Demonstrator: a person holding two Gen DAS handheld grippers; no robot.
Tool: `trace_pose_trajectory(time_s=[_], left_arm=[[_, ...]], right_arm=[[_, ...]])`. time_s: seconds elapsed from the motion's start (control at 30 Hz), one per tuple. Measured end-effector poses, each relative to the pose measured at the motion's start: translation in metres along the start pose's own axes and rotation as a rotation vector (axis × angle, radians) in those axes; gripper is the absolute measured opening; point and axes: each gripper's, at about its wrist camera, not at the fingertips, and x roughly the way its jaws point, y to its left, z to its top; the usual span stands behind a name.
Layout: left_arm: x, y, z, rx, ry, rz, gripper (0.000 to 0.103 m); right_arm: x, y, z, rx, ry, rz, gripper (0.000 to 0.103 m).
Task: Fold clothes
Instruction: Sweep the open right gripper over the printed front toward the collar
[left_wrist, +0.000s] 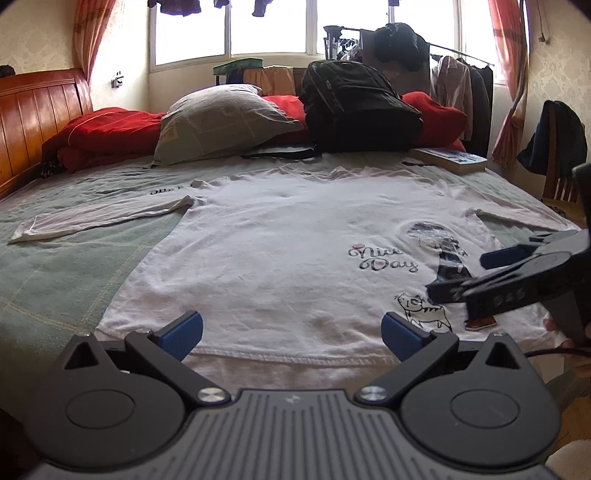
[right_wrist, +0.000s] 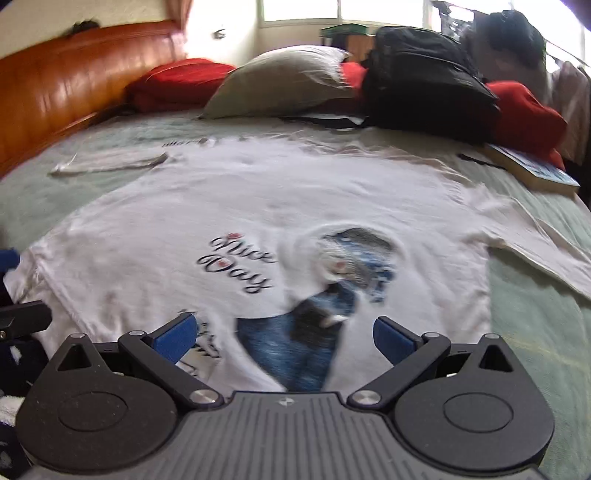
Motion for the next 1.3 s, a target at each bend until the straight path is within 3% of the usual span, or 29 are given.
trace_pose_trajectory(time_s=[0.1, 0.17, 0.3, 0.47, 0.7, 0.93, 1.1, 1.23, 1.3], left_arm=[[0.005, 0.002, -0.001, -0.010, 0.018, 0.002, 0.102], [0.010, 0.002, 0.000, -0.019, 0.030, -0.005, 0.102], [0.028, -0.004, 0.007, 0.002, 0.033, -0.074, 0.102], [0.056, -0.014, -0.004, 0.027, 0.125, -0.104, 0.102], [0.036, -0.009, -0.020, 0.060, 0.190, -0.120, 0.102], [0.036, 0.019, 0.034, 0.127, 0.107, -0.096, 0.102], [0.081, 0.044, 0.054, 0.100, 0.155, -0.081, 0.102], [0.097, 0.061, 0.027, 0.024, 0.224, -0.106, 0.102], [0.086, 0.061, 0.014, 0.039, 0.215, -0.112, 0.102]], right_arm=[[0.009, 0.010, -0.013, -0.041, 0.041, -0.003, 0.103], [0.002, 0.014, -0.025, -0.082, 0.019, -0.012, 0.103], [-0.006, 0.009, -0.037, -0.047, 0.003, 0.006, 0.103], [-0.005, 0.013, -0.038, -0.048, 0.005, -0.011, 0.103], [-0.004, 0.012, -0.040, -0.052, -0.004, -0.010, 0.103], [-0.005, 0.013, -0.041, -0.052, -0.016, -0.014, 0.103], [-0.006, 0.012, -0.038, -0.048, -0.006, -0.008, 0.103], [-0.007, 0.009, -0.028, -0.040, 0.026, 0.006, 0.103], [-0.003, 0.003, -0.015, -0.026, 0.020, 0.009, 0.103]])
